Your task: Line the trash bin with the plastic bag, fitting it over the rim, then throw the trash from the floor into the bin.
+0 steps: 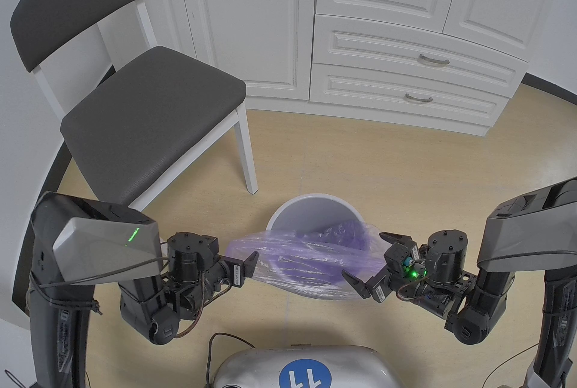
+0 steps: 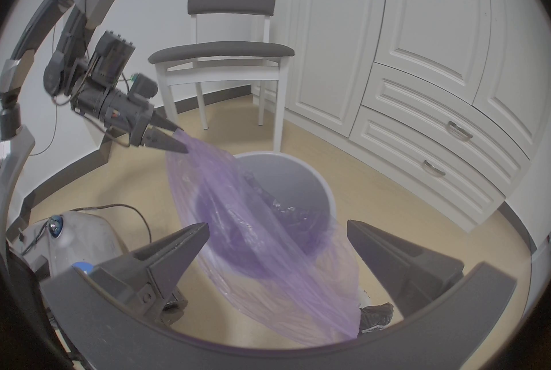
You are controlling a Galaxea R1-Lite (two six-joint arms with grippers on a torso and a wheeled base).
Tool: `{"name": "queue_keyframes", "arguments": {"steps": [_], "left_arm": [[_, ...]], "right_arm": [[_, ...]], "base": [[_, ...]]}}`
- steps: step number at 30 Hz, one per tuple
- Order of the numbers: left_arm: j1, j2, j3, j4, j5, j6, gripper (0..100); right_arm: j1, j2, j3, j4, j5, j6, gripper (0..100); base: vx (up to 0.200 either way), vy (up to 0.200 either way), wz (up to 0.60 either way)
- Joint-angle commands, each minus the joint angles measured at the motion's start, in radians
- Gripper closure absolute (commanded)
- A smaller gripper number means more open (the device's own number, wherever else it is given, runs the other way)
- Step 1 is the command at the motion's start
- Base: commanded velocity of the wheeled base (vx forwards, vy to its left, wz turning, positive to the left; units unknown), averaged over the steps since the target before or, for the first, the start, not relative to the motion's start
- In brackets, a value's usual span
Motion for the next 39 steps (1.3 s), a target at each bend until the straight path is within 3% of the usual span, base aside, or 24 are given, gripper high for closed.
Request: {"name": "queue_keyframes", "arguments": {"steps": [1, 6, 14, 20, 23, 24, 25, 26, 31, 37, 39], "left_arm": [[-0.01, -0.179, 0.107, 0.029, -0.063, 0.005, 0], [-0.027, -0.33, 0.122, 0.173, -0.07, 0.005, 0], [-0.03, -0.449, 0.128, 0.238, -0.056, 0.015, 0], [-0.038, -0.506, 0.124, 0.232, 0.026, 0.091, 0], [-0.036, -0.534, 0.127, 0.229, 0.067, 0.134, 0], [-0.036, -0.561, 0.131, 0.224, 0.102, 0.18, 0], [-0.036, -0.564, 0.133, 0.224, 0.107, 0.186, 0], [-0.033, -0.592, 0.136, 0.223, 0.121, 0.209, 0], [-0.024, -0.66, 0.141, 0.233, 0.122, 0.217, 0], [0.025, -0.692, 0.15, 0.232, 0.113, 0.249, 0], [0.049, -0.687, 0.138, 0.224, 0.113, 0.251, 0]], "right_arm": [[0.013, -0.002, 0.028, -0.018, 0.0, -0.024, 0], [0.031, 0.013, 0.037, -0.018, 0.0, -0.036, 0], [0.059, 0.035, 0.025, -0.018, -0.018, -0.059, 0], [0.125, 0.026, -0.098, -0.018, -0.153, -0.067, 0], [0.146, 0.038, -0.158, -0.018, -0.186, -0.114, 0], [0.149, 0.049, -0.196, -0.018, -0.192, -0.2, 0], [0.149, 0.05, -0.202, -0.018, -0.192, -0.215, 0], [0.149, 0.056, -0.233, -0.018, -0.186, -0.294, 0], [0.164, 0.052, -0.258, -0.018, -0.178, -0.35, 0], [0.198, -0.054, -0.253, 0.2, -0.184, -0.418, 0], [0.206, -0.135, -0.281, 0.396, -0.202, -0.498, 0]], "base": [[0.0, 0.0, 0.0], [0.0, 0.0, 0.0], [0.0, 0.0, 0.0], [0.0, 0.0, 0.0], [0.0, 0.0, 0.0], [0.0, 0.0, 0.0], [0.0, 0.0, 0.0], [0.0, 0.0, 0.0], [0.0, 0.0, 0.0], [0.0, 0.0, 0.0], [0.0, 0.0, 0.0]]}}
